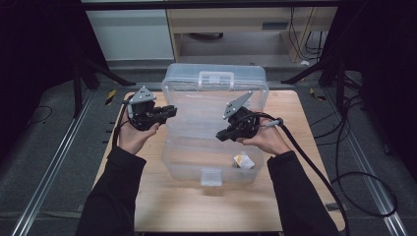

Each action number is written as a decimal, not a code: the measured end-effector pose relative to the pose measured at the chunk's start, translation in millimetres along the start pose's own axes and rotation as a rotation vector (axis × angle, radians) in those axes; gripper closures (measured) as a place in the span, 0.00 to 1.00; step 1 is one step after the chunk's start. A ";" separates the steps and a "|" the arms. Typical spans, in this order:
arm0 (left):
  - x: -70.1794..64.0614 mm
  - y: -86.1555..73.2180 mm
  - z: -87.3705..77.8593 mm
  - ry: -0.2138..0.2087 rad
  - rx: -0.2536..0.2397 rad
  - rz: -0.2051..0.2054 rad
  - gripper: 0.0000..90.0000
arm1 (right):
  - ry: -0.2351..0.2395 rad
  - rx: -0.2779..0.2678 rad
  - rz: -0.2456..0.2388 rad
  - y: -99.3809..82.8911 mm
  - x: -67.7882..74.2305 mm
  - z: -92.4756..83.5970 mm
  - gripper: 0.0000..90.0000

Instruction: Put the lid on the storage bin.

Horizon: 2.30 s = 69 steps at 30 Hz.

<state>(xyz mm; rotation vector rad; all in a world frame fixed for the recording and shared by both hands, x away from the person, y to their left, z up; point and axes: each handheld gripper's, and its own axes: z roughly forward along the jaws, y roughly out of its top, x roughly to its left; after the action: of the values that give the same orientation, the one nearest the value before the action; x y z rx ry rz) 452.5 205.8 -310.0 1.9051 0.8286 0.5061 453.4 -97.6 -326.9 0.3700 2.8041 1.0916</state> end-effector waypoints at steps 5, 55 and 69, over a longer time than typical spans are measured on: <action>4.7 2.2 3.6 0.020 -0.014 -0.015 0.88 | -0.005 0.005 -0.001 -0.3 2.0 0.2 0.97; -0.8 -22.6 -10.1 0.050 -0.056 0.015 0.99 | -0.096 -0.005 0.019 -18.6 37.2 11.7 0.92; -12.3 -32.4 -12.8 0.042 -0.024 0.045 0.99 | -0.170 -0.151 0.128 -38.9 44.1 -18.2 0.89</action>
<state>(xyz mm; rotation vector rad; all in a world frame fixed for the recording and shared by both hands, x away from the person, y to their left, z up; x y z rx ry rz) 425.1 214.5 -333.1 1.9005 0.8047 0.5831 400.2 -125.4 -340.4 0.6021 2.5620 1.2257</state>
